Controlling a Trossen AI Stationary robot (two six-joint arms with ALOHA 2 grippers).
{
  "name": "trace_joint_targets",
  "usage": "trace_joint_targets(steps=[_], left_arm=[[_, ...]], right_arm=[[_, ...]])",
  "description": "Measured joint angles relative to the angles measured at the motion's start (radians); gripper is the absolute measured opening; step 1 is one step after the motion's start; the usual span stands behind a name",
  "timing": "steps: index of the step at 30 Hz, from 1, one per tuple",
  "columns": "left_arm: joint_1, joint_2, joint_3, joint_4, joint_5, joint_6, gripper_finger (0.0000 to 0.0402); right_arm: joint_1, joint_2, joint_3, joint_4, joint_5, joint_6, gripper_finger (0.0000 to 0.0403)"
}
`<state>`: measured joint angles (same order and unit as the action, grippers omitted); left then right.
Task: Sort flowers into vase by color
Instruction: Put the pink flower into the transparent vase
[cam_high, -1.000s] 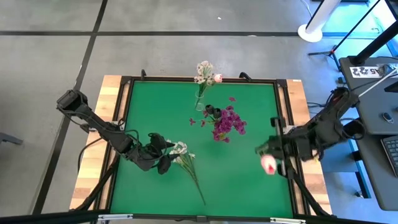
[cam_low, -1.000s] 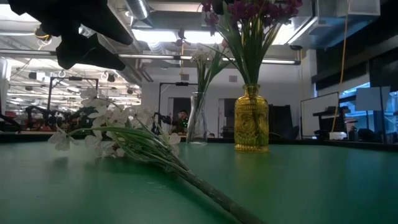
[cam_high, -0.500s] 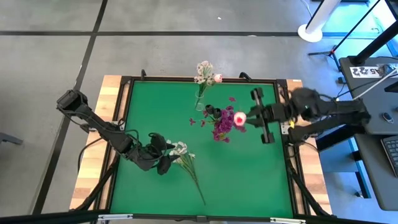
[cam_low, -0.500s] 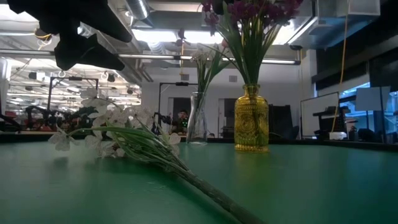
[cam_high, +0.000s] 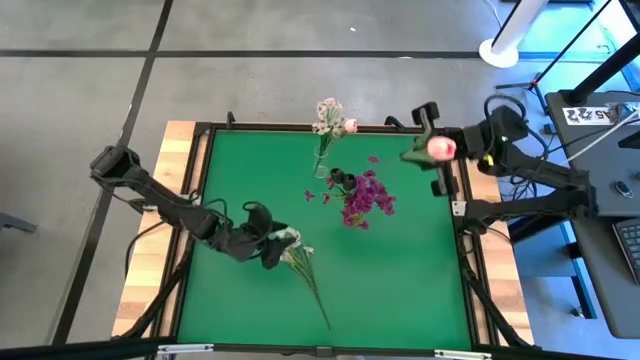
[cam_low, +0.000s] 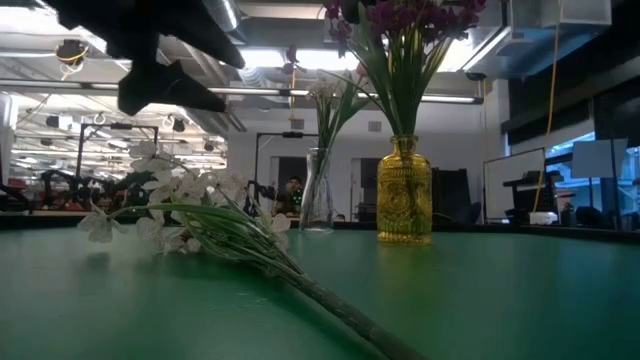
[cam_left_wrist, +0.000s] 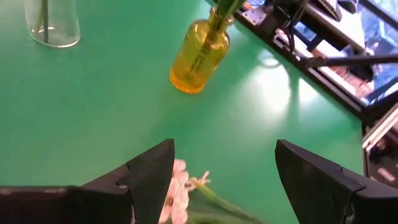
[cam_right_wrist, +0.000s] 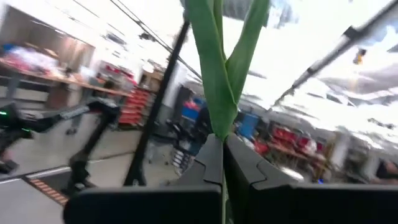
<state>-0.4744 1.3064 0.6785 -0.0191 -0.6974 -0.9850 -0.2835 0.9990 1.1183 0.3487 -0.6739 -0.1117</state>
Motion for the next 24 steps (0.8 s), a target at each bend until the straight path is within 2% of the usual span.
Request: trace_joint_targets(steps=[3,8,15,18,24], left_arm=[[0.032,0.0,0.005,0.005,0.008,0.041,0.0273],[0.105,0.0,0.04,0.009,0.008,0.192,0.0273],[0.235,0.0,0.148,-0.026,0.103,0.391,0.0273],[0.284,0.0,0.204,-0.132,0.116,0.44,0.0273],[0.378,-0.021,0.313,-0.494,0.116,0.441,0.0273]], right_arm=[[-0.094,0.005,-0.001,-0.013,-0.039,0.036,0.0],[-0.237,0.058,-0.001,0.059,-0.144,0.128,0.0],[-0.378,0.183,0.0,0.348,-0.257,0.347,0.0],[-0.402,0.24,0.0,0.439,-0.293,0.417,0.0],[-0.432,0.305,0.0,0.494,-0.341,0.441,0.0]])
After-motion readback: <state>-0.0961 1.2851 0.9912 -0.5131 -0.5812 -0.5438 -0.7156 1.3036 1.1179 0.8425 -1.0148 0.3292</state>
